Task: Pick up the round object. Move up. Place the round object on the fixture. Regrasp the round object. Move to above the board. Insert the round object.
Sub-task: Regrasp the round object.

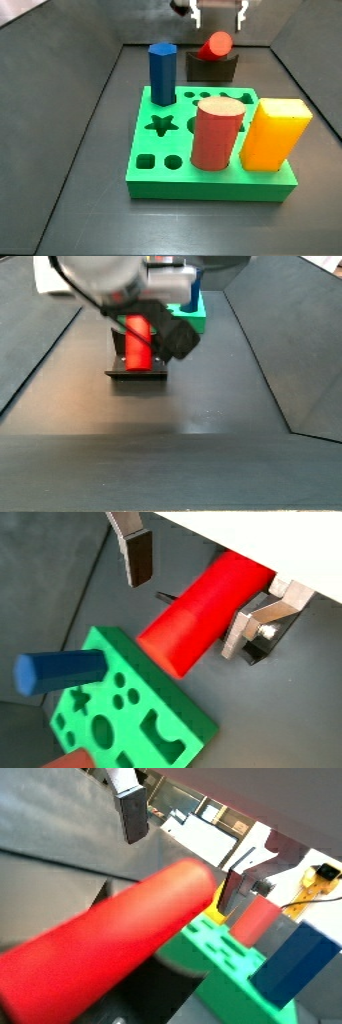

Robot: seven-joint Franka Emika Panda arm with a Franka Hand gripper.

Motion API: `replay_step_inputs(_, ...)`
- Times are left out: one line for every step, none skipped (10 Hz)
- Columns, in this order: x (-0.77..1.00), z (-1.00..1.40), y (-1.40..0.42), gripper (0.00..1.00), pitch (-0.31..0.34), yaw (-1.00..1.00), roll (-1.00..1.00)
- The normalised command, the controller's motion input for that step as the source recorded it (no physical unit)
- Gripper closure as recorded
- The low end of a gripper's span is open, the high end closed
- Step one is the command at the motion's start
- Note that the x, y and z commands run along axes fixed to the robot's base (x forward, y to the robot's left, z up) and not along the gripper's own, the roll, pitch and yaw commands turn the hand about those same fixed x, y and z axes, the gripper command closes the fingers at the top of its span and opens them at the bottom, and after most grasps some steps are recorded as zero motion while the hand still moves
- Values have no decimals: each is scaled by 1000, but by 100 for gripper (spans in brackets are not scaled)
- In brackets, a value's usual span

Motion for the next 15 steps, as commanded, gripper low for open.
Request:
replay_step_inputs(-30,468,3,0,40,-5,54)
replay_step_inputs(-27,287,2,0,51,-6,51)
replay_step_inputs(6,954,-1000,0,49,27,1000)
replay_step_inputs(4,915,-1000,0,47,27,1000)
replay_step_inputs(-28,900,-1000,0,39,27,1000)
replay_step_inputs(-71,859,-1000,0,32,26,1000)
replay_step_inputs(-78,732,-902,0,28,26,1000)
replay_step_inputs(-58,358,-601,0,23,26,1000)
replay_step_inputs(-42,135,-411,0,22,26,1000)
replay_step_inputs(-21,39,-216,0,20,26,1000)
replay_step_inputs(-19,45,-88,0,19,27,1000)
replay_step_inputs(-27,38,-26,0,16,27,1000)
replay_step_inputs(-24,22,-26,0,14,28,1000)
replay_step_inputs(-24,17,-13,0,9,29,1000)
replay_step_inputs(-20,16,-14,0,6,29,1000)
